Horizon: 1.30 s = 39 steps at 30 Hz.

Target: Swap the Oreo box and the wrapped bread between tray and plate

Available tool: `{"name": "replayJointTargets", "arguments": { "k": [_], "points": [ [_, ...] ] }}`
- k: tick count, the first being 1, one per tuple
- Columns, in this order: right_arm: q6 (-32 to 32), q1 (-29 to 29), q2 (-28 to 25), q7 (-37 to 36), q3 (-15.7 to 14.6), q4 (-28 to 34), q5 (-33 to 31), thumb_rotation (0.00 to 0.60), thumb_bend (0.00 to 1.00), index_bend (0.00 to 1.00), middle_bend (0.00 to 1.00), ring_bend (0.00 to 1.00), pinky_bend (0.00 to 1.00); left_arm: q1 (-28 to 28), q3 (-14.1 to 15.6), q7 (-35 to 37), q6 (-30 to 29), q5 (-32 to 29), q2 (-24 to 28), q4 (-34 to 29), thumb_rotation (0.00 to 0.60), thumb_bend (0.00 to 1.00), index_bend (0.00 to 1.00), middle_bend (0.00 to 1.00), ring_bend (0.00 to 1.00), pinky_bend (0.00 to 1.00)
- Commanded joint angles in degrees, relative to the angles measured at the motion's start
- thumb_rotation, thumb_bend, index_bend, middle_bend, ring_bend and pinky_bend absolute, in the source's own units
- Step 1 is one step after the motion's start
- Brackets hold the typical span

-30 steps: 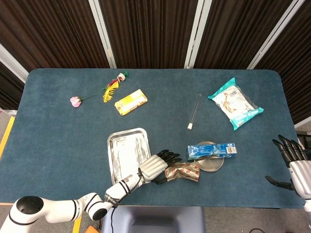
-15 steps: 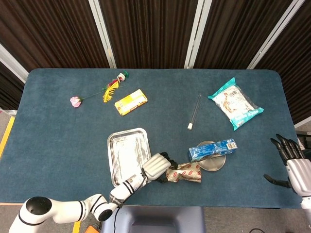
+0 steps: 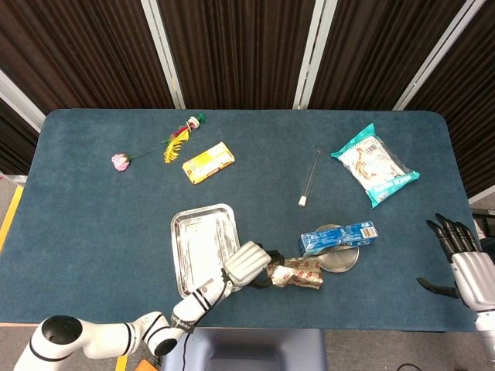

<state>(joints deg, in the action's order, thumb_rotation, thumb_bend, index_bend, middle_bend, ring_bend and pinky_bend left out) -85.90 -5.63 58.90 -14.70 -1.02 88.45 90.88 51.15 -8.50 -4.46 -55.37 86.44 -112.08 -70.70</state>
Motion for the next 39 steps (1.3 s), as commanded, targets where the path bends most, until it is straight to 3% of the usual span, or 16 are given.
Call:
{"name": "replayJointTargets", "arguments": {
  "k": [1, 7, 14, 18, 23, 26, 28, 30, 31, 35, 39],
  "points": [
    [0.0, 0.1, 0.0, 0.2, 0.0, 0.1, 0.3, 0.600, 0.13, 0.00, 0.00, 0.00, 0.00, -0.6, 0.5, -0.2, -1.5, 1.1, 1.5, -1.2, 0.600, 0.71, 0.77, 0.84, 0.72, 0.65],
    [0.4, 0.1, 0.1, 0.5, 0.1, 0.2, 0.3, 0.600, 0.13, 0.00, 0.00, 0.00, 0.00, -2.6, 1.2, -0.5, -5.5, 2.6, 5.2, -3.7, 0.600, 0.72, 0.78, 0.85, 0.73, 0.69],
    [0.9, 0.1, 0.2, 1.0, 0.2, 0.4, 0.5, 0.600, 0.13, 0.00, 0.00, 0.00, 0.00, -6.4, 0.9, 0.7, -11.2, 2.8, 13.0, -7.4, 0.600, 0.72, 0.78, 0.86, 0.74, 0.70],
    [0.7, 0.3, 0.2, 1.1, 0.2, 0.5, 0.8, 0.600, 0.13, 0.00, 0.00, 0.00, 0.00, -9.7, 3.2, 3.2, -12.7, 2.1, 17.3, -7.3, 0.600, 0.72, 0.78, 0.86, 0.74, 0.70],
    [0.9, 0.4, 0.5, 2.1, 0.3, 0.8, 0.6, 0.600, 0.13, 0.00, 0.00, 0.00, 0.00, -13.9, 5.7, 8.6, -15.7, 1.7, 18.3, -3.5, 0.600, 0.70, 0.78, 0.85, 0.73, 0.69],
    [0.7, 0.5, 0.8, 2.9, 0.5, 1.3, 0.6, 0.600, 0.13, 0.00, 0.00, 0.00, 0.00, -15.1, 7.3, 10.9, -15.0, 1.7, 18.3, -2.0, 0.600, 0.60, 0.69, 0.72, 0.63, 0.59],
    [0.5, 0.6, 0.8, 3.3, 0.5, 1.4, 0.8, 0.600, 0.13, 0.00, 0.00, 0.00, 0.00, -15.2, 8.1, 10.0, -12.3, 0.4, 18.7, -1.8, 0.600, 0.50, 0.41, 0.47, 0.41, 0.41],
    [0.6, 0.6, 1.0, 3.5, 0.4, 1.5, 1.0, 0.600, 0.13, 0.00, 0.00, 0.00, 0.00, -15.1, 8.0, 8.3, -9.4, -1.8, 19.5, -3.4, 0.600, 0.43, 0.05, 0.11, 0.10, 0.19],
    [0.7, 0.6, 1.0, 3.5, 0.4, 1.5, 1.0, 0.600, 0.13, 0.00, 0.00, 0.00, 0.00, -15.2, 7.6, 8.0, -9.0, -2.4, 19.7, -4.1, 0.600, 0.42, 0.00, 0.03, 0.03, 0.14],
    [1.0, 0.5, 0.9, 3.5, 0.4, 1.4, 0.9, 0.600, 0.13, 0.00, 0.00, 0.00, 0.00, -16.0, 7.2, 7.0, -9.7, -2.7, 20.0, -5.5, 0.600, 0.40, 0.00, 0.00, 0.00, 0.09],
    [1.2, 0.5, 0.8, 3.2, 0.3, 1.4, 1.1, 0.600, 0.13, 0.00, 0.00, 0.00, 0.00, -15.9, 7.3, 5.4, -6.4, -5.0, 24.2, -11.3, 0.600, 0.39, 0.00, 0.00, 0.00, 0.06]
  ]
}}
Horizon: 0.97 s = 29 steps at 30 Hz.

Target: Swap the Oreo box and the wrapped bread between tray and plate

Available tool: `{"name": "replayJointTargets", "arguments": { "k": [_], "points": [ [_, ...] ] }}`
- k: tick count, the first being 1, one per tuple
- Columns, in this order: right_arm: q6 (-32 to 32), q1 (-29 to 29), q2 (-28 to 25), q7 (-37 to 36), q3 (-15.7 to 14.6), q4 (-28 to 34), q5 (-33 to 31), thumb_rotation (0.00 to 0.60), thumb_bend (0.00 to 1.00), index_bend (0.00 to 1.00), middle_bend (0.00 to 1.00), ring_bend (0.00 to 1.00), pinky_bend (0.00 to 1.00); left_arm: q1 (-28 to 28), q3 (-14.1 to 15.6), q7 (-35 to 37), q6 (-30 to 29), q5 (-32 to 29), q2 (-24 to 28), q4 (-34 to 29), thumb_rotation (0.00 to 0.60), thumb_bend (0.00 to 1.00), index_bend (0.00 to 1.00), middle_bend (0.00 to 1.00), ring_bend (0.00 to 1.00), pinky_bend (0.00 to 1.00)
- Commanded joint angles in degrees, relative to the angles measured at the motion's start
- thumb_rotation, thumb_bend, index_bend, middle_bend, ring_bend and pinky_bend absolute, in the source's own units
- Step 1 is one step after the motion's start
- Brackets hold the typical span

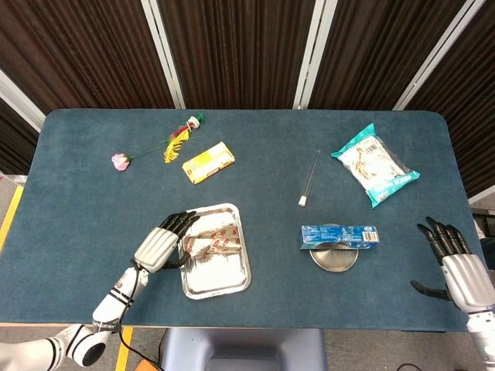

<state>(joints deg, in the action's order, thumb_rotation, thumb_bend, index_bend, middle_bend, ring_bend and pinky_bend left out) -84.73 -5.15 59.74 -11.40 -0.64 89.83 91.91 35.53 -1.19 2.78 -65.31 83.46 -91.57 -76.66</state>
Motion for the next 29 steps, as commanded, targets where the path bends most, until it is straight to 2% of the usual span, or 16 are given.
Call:
{"name": "replayJointTargets", "arguments": {
  "k": [1, 10, 13, 15, 17, 18, 20, 22, 26, 29],
  "points": [
    [0.0, 0.0, -0.1, -0.3, -0.1, 0.0, 0.2, 0.600, 0.13, 0.00, 0.00, 0.00, 0.00, -0.3, 0.1, -2.4, 4.1, -2.4, 5.1, -7.0, 0.600, 0.39, 0.00, 0.00, 0.00, 0.05],
    [-0.7, 0.4, -0.4, -0.8, -0.4, 0.1, 1.2, 0.600, 0.13, 0.00, 0.00, 0.00, 0.00, -2.9, 3.5, -8.2, 4.9, -3.3, 15.8, -19.3, 0.600, 0.38, 0.00, 0.00, 0.00, 0.03],
    [-1.4, 0.7, -0.5, -0.8, -0.6, 0.0, 1.9, 0.600, 0.13, 0.00, 0.00, 0.00, 0.00, -6.6, 5.0, -10.3, -1.5, -0.5, 19.2, -21.3, 0.600, 0.38, 0.00, 0.00, 0.00, 0.02],
    [-2.1, 1.0, -0.3, -0.2, -0.5, -0.1, 2.0, 0.600, 0.13, 0.00, 0.00, 0.00, 0.00, -10.2, 6.0, -11.6, -8.5, 2.7, 20.6, -21.2, 0.600, 0.38, 0.00, 0.00, 0.00, 0.02],
    [-2.2, 1.1, -0.3, -0.1, -0.5, -0.1, 2.0, 0.600, 0.13, 0.00, 0.00, 0.00, 0.00, -10.8, 6.2, -11.7, -9.6, 3.2, 20.7, -21.0, 0.600, 0.38, 0.00, 0.00, 0.00, 0.02],
    [-2.4, 1.2, -0.2, 0.3, -0.5, -0.2, 2.0, 0.600, 0.13, 0.00, 0.00, 0.00, 0.00, -12.2, 6.5, -12.1, -12.2, 4.3, 21.1, -20.7, 0.600, 0.38, 0.00, 0.00, 0.00, 0.02],
    [-3.0, 1.6, 0.3, 2.0, -0.5, -0.2, 2.1, 0.600, 0.13, 0.00, 0.00, 0.00, 0.00, -16.6, 7.6, -12.5, -19.8, 6.9, 21.6, -19.0, 0.600, 0.38, 0.00, 0.00, 0.00, 0.02],
    [-3.2, 2.1, 1.4, 5.7, -0.9, -0.2, 2.4, 0.600, 0.13, 0.00, 0.00, 0.00, 0.00, -23.6, 8.5, -9.5, -28.8, 6.1, 21.0, -14.6, 0.600, 0.39, 0.00, 0.00, 0.00, 0.01],
    [-2.9, 2.7, 2.4, 9.6, -0.8, 0.5, 1.3, 0.600, 0.13, 0.00, 0.00, 0.00, 0.00, -24.6, 7.4, -5.2, -31.5, 9.0, 20.1, -9.8, 0.600, 0.41, 0.00, 0.00, 0.00, 0.00],
    [-3.6, 3.0, 2.7, 10.6, -0.6, 0.6, 1.5, 0.600, 0.13, 0.00, 0.00, 0.00, 0.00, -24.6, 6.7, -3.9, -30.8, 9.3, 19.8, -8.5, 0.600, 0.41, 0.00, 0.00, 0.00, 0.00]
  ]
}}
